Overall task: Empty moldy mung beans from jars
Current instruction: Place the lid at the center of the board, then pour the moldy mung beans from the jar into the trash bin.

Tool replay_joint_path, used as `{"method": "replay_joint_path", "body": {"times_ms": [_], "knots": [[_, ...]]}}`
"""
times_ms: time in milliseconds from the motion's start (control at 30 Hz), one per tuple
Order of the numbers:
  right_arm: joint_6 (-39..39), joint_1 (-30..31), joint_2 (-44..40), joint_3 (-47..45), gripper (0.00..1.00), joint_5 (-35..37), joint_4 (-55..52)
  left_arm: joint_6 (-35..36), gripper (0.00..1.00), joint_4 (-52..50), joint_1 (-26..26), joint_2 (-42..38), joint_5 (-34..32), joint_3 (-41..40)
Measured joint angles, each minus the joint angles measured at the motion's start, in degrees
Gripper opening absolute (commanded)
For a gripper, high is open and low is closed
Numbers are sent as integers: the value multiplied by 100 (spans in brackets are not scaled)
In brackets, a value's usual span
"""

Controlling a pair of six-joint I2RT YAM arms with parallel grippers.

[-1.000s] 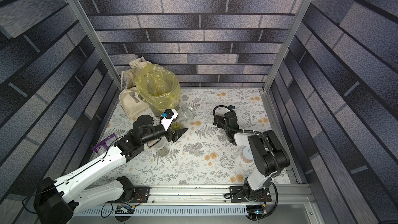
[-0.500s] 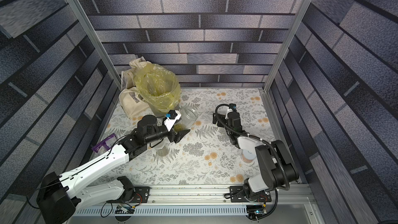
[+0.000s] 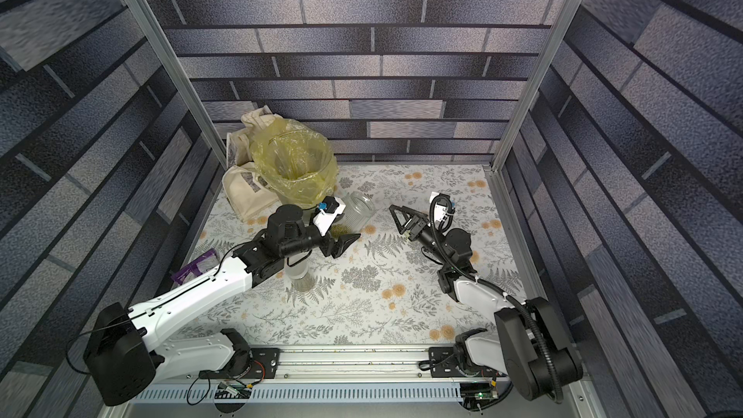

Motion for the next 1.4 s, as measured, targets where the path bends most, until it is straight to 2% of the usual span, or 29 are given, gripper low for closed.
{"method": "replay_joint_path", "body": {"times_ms": [300,633,900,1100,1300,1367,1400], "knots": [[149,579,48,168,100,-258,595,-2,52,-258,-48,409,-63,579],[-356,743,-212,424,100,-273,-72,4,52,-455,-387,774,-105,946],[-393,798,90,597,98,-234,-63,22,52,-487,-647,988,-120,1139],[-334,798,358,632,79,-188,203,17,52,-501,-719,1158,-221,1198],[-354,798,431,682,51,-197,245,22,52,-505,-715,1176,-269,1224],[-328,798,470,688,49,-192,321,22,53,-507,-715,1178,-289,1235],[-297,798,496,688,45,-192,365,20,55,-509,-715,1178,-299,1235]]}}
